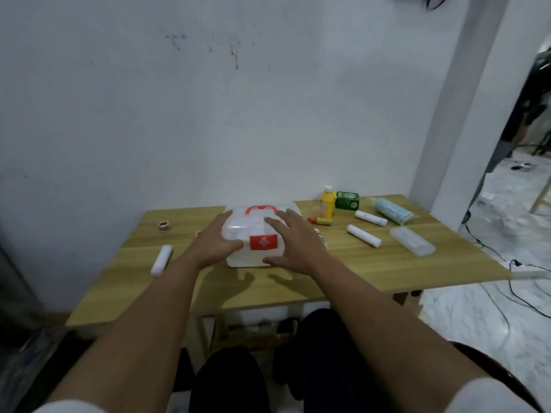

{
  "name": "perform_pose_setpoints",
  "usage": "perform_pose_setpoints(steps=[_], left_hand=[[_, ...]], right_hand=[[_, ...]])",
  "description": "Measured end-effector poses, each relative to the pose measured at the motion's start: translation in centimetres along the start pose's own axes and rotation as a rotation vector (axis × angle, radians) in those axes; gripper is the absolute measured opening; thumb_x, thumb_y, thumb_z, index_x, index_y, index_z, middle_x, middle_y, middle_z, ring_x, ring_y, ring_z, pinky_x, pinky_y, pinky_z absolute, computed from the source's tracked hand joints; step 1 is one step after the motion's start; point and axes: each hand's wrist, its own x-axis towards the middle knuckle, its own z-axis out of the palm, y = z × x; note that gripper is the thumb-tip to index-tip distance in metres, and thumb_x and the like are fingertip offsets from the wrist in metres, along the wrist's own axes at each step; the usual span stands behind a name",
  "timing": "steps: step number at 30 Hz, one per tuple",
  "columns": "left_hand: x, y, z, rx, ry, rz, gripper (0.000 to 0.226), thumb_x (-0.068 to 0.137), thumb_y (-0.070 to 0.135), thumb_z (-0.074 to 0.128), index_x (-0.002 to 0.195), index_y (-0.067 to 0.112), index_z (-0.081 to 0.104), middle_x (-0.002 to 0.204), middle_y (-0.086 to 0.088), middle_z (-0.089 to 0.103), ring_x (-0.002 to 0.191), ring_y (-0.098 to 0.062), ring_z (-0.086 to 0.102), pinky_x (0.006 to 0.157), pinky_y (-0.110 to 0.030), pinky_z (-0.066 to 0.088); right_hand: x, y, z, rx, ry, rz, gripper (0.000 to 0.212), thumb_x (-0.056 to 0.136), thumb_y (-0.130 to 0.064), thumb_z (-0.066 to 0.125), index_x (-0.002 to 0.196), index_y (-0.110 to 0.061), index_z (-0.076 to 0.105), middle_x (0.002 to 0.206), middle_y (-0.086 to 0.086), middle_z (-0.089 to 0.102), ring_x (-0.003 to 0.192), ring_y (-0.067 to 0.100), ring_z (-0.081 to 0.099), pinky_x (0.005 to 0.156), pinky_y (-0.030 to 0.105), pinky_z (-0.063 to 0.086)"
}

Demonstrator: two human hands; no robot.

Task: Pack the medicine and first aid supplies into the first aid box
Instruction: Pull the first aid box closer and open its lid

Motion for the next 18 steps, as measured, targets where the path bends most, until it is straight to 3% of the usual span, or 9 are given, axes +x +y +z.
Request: perform_pose_setpoints(steps=[3, 5, 8, 11, 13, 15, 18], left_hand=[[-0.6, -1.3, 0.7, 0.087, -0.009, 0.07, 0.111, 0.073, 0.03, 0.087, 0.161, 0.032, 0.02, 0.168, 0.006, 0.022, 0.15, -0.019, 0.029, 0.111, -0.034, 0.037], [-0.8, -1.7, 1.6, 0.098, 0.079, 0.11, 0.118, 0.067, 0.039, 0.093, 0.161, 0.031, 0.022, 0.168, 0.007, 0.023, 0.15, -0.019, 0.028, 0.114, -0.04, 0.036], [-0.4, -2.2, 2.6, 0.088, 0.195, 0.125, 0.111, 0.07, 0.046, 0.09, 0.159, 0.029, 0.027, 0.167, 0.004, 0.027, 0.149, -0.023, 0.034, 0.112, -0.049, 0.042], [-0.4, -2.2, 3.2, 0.104, 0.242, 0.138, 0.106, 0.075, 0.041, 0.088, 0.16, 0.029, 0.025, 0.167, 0.006, 0.026, 0.149, -0.021, 0.032, 0.111, -0.049, 0.044], [-0.5, -1.9, 3.4, 0.042, 0.261, 0.167, 0.105, 0.074, 0.036, 0.089, 0.157, 0.034, 0.026, 0.16, 0.015, 0.035, 0.142, -0.014, 0.04, 0.101, -0.041, 0.05], [-0.5, -1.8, 3.3, -0.074, 0.239, 0.18, 0.104, 0.07, 0.031, 0.091, 0.149, 0.05, 0.026, 0.141, 0.023, 0.045, 0.127, -0.008, 0.048, 0.086, -0.028, 0.05], [-0.6, -1.6, 3.3, -0.182, 0.206, 0.152, 0.107, 0.067, 0.029, 0.093, 0.137, 0.064, 0.021, 0.125, 0.032, 0.048, 0.112, 0.003, 0.053, 0.08, -0.018, 0.047]], right_hand=[[0.0, 0.7, 0.8, -0.075, 0.104, -0.081, 0.08, 0.084, -0.049, 0.074, 0.154, -0.023, 0.044, 0.157, 0.014, 0.045, 0.146, 0.039, 0.038, 0.11, 0.058, 0.042], [0.2, 1.5, 1.2, -0.106, 0.192, -0.161, 0.07, 0.09, -0.052, 0.066, 0.151, -0.021, 0.049, 0.151, 0.017, 0.052, 0.139, 0.042, 0.048, 0.103, 0.058, 0.048], [0.3, 2.7, 1.8, -0.183, 0.241, -0.283, 0.061, 0.1, -0.057, 0.05, 0.153, -0.026, 0.047, 0.154, 0.019, 0.048, 0.14, 0.042, 0.046, 0.106, 0.056, 0.046], [0.8, 3.1, 2.1, -0.116, 0.342, -0.351, 0.044, 0.106, -0.047, 0.046, 0.143, -0.027, 0.059, 0.149, 0.018, 0.055, 0.135, 0.04, 0.051, 0.101, 0.057, 0.048], [1.4, 3.2, 1.9, -0.05, 0.406, -0.363, 0.039, 0.107, -0.042, 0.048, 0.134, -0.023, 0.068, 0.14, 0.015, 0.062, 0.127, 0.038, 0.057, 0.095, 0.054, 0.049], [1.9, 3.4, 1.8, 0.004, 0.442, -0.379, 0.036, 0.106, -0.039, 0.051, 0.127, -0.019, 0.072, 0.133, 0.013, 0.067, 0.121, 0.035, 0.061, 0.093, 0.051, 0.05], [2.8, 3.5, 0.7, 0.105, 0.448, -0.371, 0.032, 0.104, -0.034, 0.056, 0.124, -0.014, 0.073, 0.127, 0.011, 0.07, 0.118, 0.029, 0.063, 0.098, 0.046, 0.05]])
